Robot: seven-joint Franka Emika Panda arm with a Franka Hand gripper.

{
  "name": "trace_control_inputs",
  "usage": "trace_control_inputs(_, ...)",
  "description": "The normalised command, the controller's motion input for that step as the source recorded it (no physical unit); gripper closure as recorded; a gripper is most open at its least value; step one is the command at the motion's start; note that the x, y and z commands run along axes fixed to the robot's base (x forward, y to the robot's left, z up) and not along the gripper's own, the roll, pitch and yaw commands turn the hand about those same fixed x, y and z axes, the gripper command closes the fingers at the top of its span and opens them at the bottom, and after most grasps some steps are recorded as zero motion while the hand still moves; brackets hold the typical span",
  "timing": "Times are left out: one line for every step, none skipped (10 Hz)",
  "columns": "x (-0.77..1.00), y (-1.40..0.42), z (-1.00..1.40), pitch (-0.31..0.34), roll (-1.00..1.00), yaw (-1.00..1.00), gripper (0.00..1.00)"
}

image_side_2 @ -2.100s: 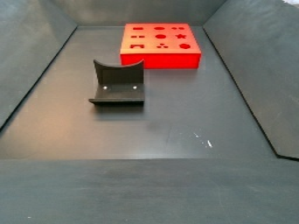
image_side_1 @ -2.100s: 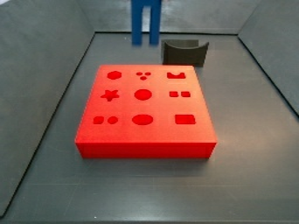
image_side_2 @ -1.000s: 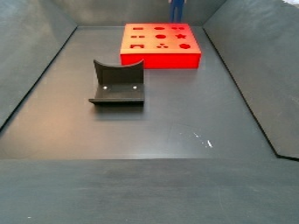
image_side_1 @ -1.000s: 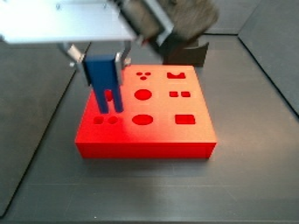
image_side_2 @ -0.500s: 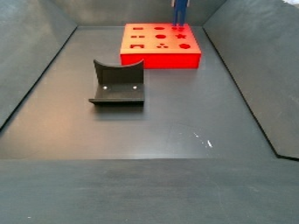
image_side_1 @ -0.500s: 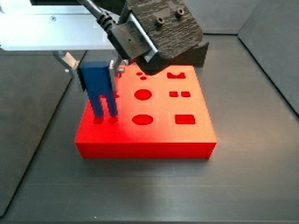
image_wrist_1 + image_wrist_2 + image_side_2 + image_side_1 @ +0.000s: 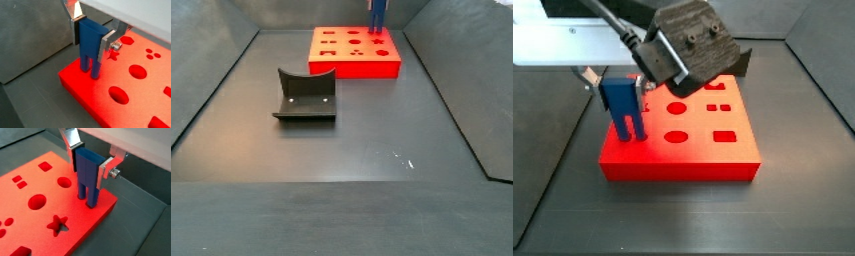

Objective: Insert the square-circle object.

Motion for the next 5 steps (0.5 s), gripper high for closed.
trace_control_inputs(0.00,0.00,-0.16,-0.027,0.00,0.01,1.00)
trace_control_inputs(0.01,0.01,-0.18,0.000,0.02,0.01,1.00)
trace_control_inputs(0.00,0.03,-0.25,-0.009,0.07,0.00,1.00)
trace_control_inputs(0.00,0.04,-0.22,0.000,0.06,0.00,1.00)
trace_control_inputs(0.00,0.00,-0.22,-0.004,0.05,0.00,1.00)
